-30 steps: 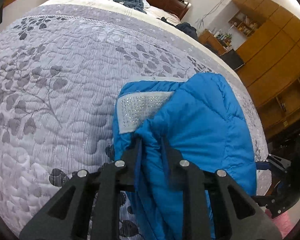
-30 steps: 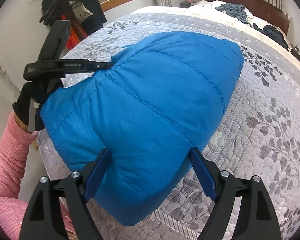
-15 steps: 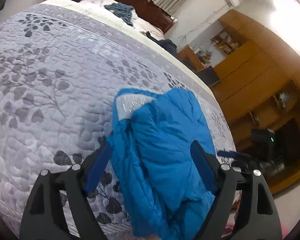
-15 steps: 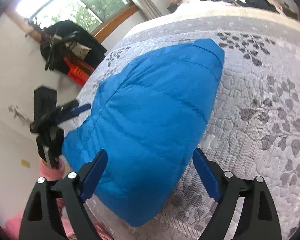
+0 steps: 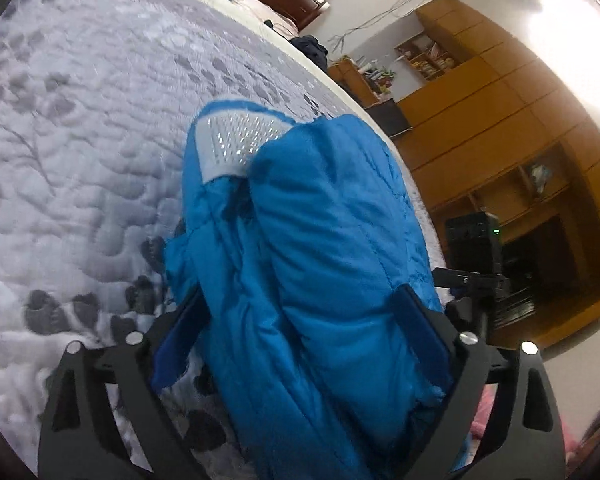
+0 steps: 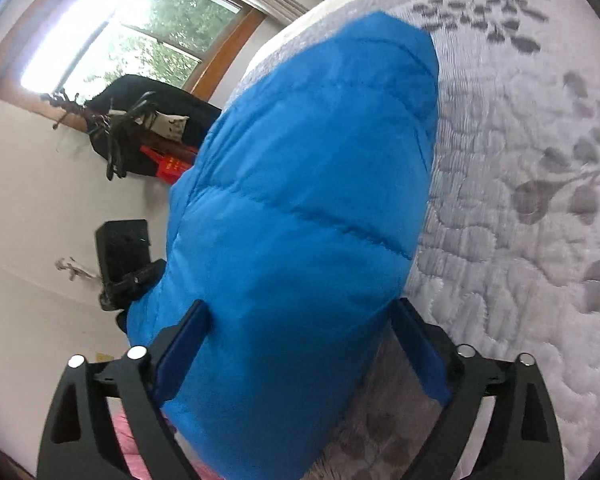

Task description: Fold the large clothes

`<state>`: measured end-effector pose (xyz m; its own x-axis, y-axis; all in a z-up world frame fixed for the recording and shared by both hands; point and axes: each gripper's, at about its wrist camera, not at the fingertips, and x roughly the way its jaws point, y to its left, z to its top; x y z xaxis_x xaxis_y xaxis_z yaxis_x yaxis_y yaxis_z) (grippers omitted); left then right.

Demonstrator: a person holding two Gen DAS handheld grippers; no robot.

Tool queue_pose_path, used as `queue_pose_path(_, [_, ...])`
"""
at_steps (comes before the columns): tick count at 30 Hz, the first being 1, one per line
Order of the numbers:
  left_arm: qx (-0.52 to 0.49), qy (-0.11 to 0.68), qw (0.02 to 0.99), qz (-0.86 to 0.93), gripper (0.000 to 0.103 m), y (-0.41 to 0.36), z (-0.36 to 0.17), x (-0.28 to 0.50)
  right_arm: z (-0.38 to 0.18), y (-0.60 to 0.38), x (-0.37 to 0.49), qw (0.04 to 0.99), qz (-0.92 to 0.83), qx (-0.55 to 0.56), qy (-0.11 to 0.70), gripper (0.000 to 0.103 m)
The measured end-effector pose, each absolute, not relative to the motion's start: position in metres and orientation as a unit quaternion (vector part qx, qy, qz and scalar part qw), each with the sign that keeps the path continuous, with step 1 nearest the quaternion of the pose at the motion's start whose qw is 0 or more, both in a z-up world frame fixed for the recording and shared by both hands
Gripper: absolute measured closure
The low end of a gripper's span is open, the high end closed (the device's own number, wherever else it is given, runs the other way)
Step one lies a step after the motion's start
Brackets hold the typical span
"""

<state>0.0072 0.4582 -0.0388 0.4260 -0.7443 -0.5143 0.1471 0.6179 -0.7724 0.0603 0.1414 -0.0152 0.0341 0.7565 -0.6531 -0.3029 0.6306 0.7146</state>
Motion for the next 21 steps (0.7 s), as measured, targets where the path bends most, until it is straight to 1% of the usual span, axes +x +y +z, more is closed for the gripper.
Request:
queue_pose_path(2, [-0.353,0.453,0.762,-0.300,0.002,0.458,-0.051,0.014,-0.025,0.146,0.065,0.681,0.395,0.206,0.581,0.003])
queue_pose_path(6, [-0.355,0.447,0.763,-0.305,0.002,0.447,-0.056,0.017,-0.042,0.159,0.072,0.661,0.414,0.224,0.585,0.003])
queue_pose_path(10, [-0.350,0.446,0.769,-0.297,0.002,0.430,-0.054,0.020,-0.039,0.168,0.071,0.670,0.412,0.209,0.581,0.004])
queue_pose_path(12, [-0.344,0.442,0.775,-0.294,0.003,0.419,-0.051,0.019,-0.033,0.168,0.067,0.676,0.415,0.201,0.574,0.013])
queue_pose_path(14, [-0.340,0.439,0.778,-0.293,0.006,0.411,-0.048,0.019,-0.025,0.165,0.064,0.681,0.419,0.196,0.567,0.028])
queue_pose_path(15, [-0.340,0.439,0.779,-0.293,0.008,0.410,-0.047,0.020,-0.021,0.163,0.063,0.684,0.420,0.194,0.565,0.033])
queue_pose_path(17, [-0.341,0.436,0.780,-0.293,0.015,0.404,-0.044,0.019,-0.013,0.161,0.059,0.690,0.422,0.189,0.558,0.040])
queue_pose_path(19, [-0.343,0.433,0.779,-0.297,0.019,0.396,-0.039,0.021,-0.005,0.156,0.057,0.694,0.425,0.186,0.551,0.044])
queue_pose_path(21, [-0.346,0.432,0.775,-0.305,0.022,0.386,-0.035,0.023,0.005,0.149,0.055,0.701,0.422,0.181,0.545,0.046])
